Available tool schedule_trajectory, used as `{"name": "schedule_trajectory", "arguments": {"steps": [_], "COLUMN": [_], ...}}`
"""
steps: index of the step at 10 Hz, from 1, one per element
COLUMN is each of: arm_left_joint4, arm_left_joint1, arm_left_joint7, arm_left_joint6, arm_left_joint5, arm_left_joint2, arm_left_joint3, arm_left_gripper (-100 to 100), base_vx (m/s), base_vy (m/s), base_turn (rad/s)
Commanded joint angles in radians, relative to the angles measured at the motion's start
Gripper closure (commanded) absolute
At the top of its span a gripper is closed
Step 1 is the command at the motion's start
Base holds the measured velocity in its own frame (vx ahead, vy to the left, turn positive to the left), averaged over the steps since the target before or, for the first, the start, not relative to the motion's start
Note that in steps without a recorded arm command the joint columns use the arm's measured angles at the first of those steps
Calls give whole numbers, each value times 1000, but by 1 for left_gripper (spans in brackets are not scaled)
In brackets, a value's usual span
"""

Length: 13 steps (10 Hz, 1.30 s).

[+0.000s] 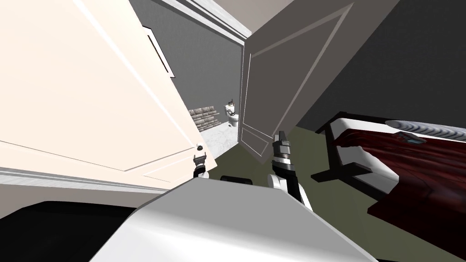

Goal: Pull the door open

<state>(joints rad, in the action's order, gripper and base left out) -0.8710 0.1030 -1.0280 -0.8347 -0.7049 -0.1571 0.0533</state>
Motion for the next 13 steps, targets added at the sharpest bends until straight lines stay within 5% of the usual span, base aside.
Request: {"name": "schedule_trajectory", "arguments": {"steps": [1,6,9,13], "arm_left_joint4": [-3,-35,-9,13], "arm_left_joint1": [-5,-4,24,47], "arm_left_joint7": [-39,-97,-181,-251], "arm_left_joint6": [-5,-5,-17,-27], "arm_left_joint5": [-17,-50,-58,-64], "arm_left_joint2": [11,36,-29,-87], "arm_left_joint3": [-9,-25,-30,-35], "arm_left_gripper": [-100,-100,-100,-100], "base_vx": [-107,-87,157,137], "base_vy": [-15,-3,-2,1], "base_turn": [-25,-17,-33,-22]}}
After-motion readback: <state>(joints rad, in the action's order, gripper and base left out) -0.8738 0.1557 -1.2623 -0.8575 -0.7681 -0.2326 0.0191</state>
